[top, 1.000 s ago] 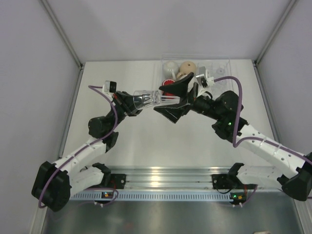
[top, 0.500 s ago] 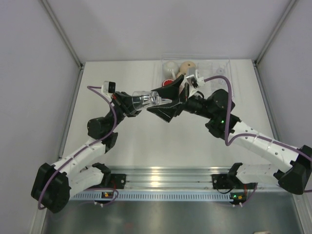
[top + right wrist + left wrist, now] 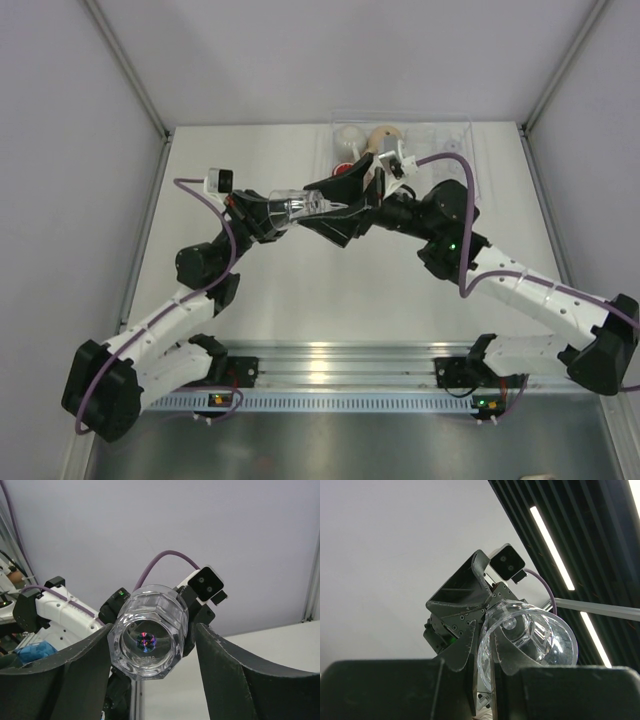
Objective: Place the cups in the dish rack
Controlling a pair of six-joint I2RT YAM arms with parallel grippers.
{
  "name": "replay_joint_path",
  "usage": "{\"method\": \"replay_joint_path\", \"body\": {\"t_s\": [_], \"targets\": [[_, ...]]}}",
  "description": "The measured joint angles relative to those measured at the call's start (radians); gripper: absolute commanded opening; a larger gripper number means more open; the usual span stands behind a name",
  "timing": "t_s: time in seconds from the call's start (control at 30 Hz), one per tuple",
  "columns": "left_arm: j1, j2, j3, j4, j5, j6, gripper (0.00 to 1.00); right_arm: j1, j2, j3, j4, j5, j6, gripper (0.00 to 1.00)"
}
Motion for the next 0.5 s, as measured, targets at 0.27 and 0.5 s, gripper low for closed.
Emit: {"method": "replay_joint_path", "body": {"t_s": [0.27, 0.5], "targets": [[0.000, 0.000, -0.019, 0.000, -0.003, -0.003, 0.00, 0.007, 0.014, 0.001, 0.014, -0.002, -0.002, 0.42], [0.000, 0.001, -0.026, 0.002, -0.004, -0.007, 0.34, 0.010, 0.015, -0.021, 0.052, 0.014, 0.005, 0.00]]}}
